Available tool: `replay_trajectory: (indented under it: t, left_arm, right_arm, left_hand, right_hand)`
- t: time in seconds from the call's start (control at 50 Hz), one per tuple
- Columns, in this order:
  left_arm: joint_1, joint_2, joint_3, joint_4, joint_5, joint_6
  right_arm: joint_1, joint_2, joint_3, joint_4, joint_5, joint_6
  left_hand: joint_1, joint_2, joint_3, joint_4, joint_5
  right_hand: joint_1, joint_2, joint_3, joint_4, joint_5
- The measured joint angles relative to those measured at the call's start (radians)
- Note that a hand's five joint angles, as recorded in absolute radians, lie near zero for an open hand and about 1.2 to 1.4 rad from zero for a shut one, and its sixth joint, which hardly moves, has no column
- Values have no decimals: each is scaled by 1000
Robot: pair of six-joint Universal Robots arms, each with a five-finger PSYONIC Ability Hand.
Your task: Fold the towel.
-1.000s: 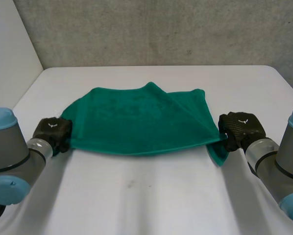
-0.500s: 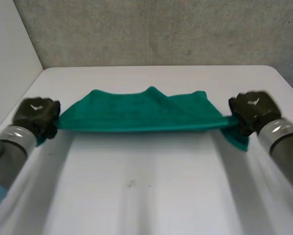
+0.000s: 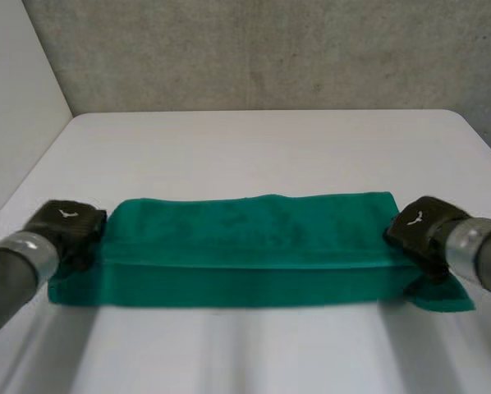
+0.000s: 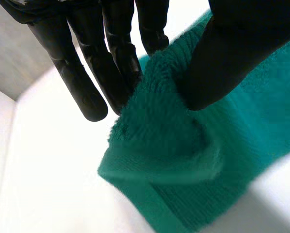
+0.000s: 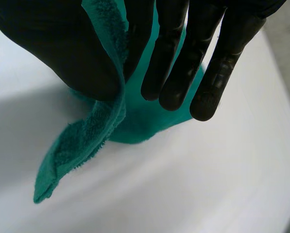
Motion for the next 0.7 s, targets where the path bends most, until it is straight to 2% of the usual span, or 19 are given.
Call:
replay_trajectory:
  t: [0.06,0.14,0.18,0.22,0.26,0.3,0.34,0.36,0.42,0.5,0.7]
  left_arm:
    - [-19,-154,117,21,-39,21]
    - [-38,-238,240,39,-83,33]
    - [-57,-293,395,57,-135,43]
    - [-66,-307,487,76,-158,44]
    - [-80,-306,614,132,-183,41]
    - [-91,-282,685,208,-195,35]
    - [-95,-271,703,237,-198,33]
    - [-102,-247,727,302,-203,27]
    - [-117,-171,724,487,-212,13]
    - [-125,-128,667,577,-215,4]
    - [-119,-118,383,587,-212,-44]
  right_arm:
    - [0,131,-100,-18,26,4]
    - [1,200,-202,-47,55,14]
    - [2,246,-336,-114,92,35]
    - [3,261,-420,-175,112,56]
    - [9,264,-537,-307,141,105]
    - [18,249,-597,-426,160,150]
    - [21,242,-609,-458,164,162]
    - [29,218,-624,-541,173,191]
    - [44,127,-586,-724,183,246]
    - [49,68,-514,-797,183,267]
    - [48,25,-235,-783,166,274]
  left_hand:
    - [0,0,0,0,0]
    - [0,0,0,0,0]
    - [0,0,0,0,0]
    - [0,0,0,0,0]
    - [0,1,1,0,0]
    - [0,1,1,0,0]
    - [0,1,1,0,0]
    - [0,1,1,0,0]
    - [0,1,1,0,0]
    - [0,1,1,0,0]
    - [0,2,3,0,0]
  right_hand:
    - [0,0,0,0,0]
    - [0,0,0,0,0]
    - [0,0,0,0,0]
    - [0,0,0,0,0]
    - [2,0,0,0,1]
    - [2,0,0,0,1]
    - [3,0,0,0,2]
    - [5,0,0,0,2]
    - [24,0,0,0,2]
    - [24,0,0,0,4]
    - [24,0,0,0,6]
